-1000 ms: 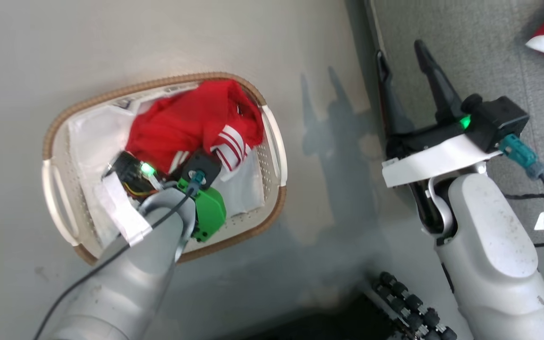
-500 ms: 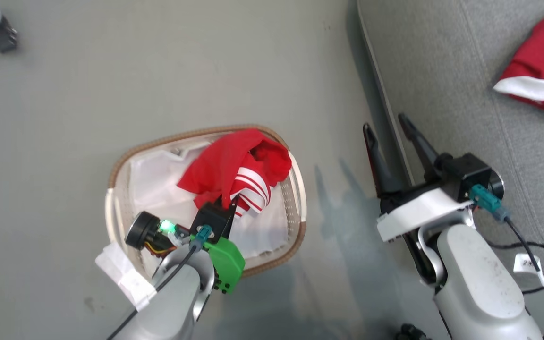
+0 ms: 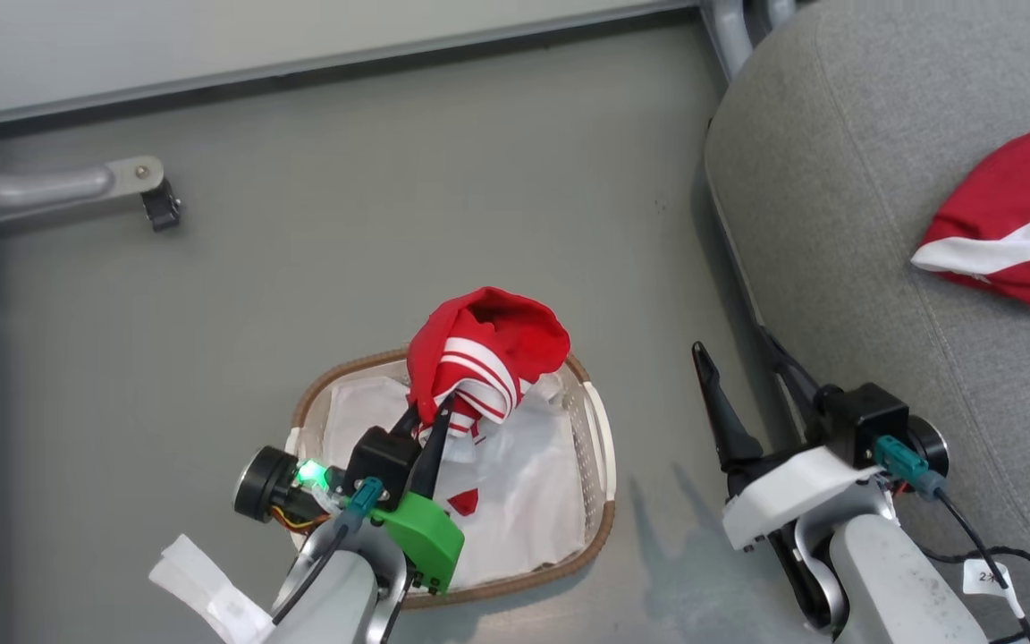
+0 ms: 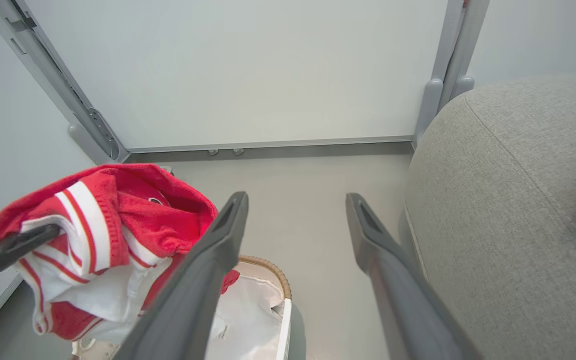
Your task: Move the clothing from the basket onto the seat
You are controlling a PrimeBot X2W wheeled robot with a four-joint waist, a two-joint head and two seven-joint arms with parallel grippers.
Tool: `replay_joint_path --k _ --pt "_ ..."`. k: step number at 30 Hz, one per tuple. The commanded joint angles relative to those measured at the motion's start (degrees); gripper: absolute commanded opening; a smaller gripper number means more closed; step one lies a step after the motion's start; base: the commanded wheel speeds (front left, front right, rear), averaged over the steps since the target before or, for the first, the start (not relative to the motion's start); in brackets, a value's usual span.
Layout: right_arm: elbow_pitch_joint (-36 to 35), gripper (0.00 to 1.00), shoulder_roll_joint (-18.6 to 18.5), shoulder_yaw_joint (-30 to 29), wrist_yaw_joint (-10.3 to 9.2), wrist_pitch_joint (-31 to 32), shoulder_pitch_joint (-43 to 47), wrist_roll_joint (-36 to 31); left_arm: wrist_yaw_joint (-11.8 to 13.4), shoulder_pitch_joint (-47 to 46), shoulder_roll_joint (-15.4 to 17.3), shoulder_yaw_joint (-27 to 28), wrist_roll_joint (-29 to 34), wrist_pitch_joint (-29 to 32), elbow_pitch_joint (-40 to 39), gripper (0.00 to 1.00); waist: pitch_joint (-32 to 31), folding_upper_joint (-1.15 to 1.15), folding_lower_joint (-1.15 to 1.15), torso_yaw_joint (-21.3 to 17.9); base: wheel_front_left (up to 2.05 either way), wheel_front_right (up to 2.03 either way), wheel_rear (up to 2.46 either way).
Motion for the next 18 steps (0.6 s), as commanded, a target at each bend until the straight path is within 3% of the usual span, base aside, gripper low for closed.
replay_joint_path --k 1,18 --pt "0.27 1.0 -0.29 0.06 -0.06 -0.12 1.47 -0.2 -0.29 1.12 0.1 0.7 0.2 -0.21 -1.17 0.0 -4.98 0.0 0.0 1.95 0.0 0.0 0.0" --pt "1.31 1.0 -0.3 0.76 -0.06 -0.12 8.39 0.01 -2.17 1.47 -0.53 4.95 1.62 -0.21 -18.68 0.0 -12.12 0.0 0.0 2.52 0.0 0.0 0.0"
